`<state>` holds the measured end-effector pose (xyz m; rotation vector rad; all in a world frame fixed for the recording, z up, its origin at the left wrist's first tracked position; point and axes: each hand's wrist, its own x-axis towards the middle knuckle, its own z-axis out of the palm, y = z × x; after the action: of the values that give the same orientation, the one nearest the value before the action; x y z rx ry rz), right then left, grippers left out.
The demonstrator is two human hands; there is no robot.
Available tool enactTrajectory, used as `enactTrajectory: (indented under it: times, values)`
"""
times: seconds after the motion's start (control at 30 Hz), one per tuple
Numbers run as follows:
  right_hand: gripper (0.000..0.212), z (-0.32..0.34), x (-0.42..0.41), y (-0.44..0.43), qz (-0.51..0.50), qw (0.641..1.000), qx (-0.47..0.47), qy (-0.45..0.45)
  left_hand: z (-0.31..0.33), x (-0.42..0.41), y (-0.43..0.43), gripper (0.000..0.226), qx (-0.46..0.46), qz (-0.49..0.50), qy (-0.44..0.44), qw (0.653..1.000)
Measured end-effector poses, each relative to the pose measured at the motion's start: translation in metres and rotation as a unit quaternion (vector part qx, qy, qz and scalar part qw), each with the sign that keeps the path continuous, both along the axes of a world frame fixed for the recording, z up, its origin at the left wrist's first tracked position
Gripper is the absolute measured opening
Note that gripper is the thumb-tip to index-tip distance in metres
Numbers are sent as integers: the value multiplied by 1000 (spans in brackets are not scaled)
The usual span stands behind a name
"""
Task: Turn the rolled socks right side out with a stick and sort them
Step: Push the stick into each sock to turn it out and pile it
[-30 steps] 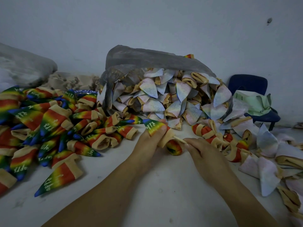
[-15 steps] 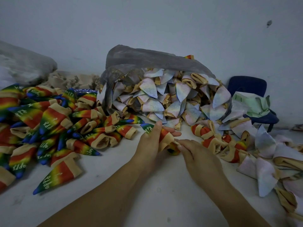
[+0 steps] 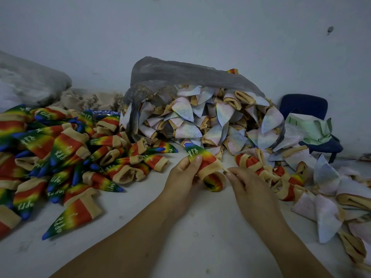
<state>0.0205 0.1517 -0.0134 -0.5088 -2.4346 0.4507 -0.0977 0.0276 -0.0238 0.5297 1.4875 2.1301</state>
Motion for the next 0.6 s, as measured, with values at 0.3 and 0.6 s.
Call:
enactTrajectory:
  times: [0.3, 0.6]
  values:
    - [20, 2, 5, 8, 9, 998, -61, -25, 3, -11, -5, 17, 95, 34, -110, 989]
    - [29, 5, 4, 7, 21, 983, -184, -16, 8, -7, -11, 16, 185, -91, -209, 956]
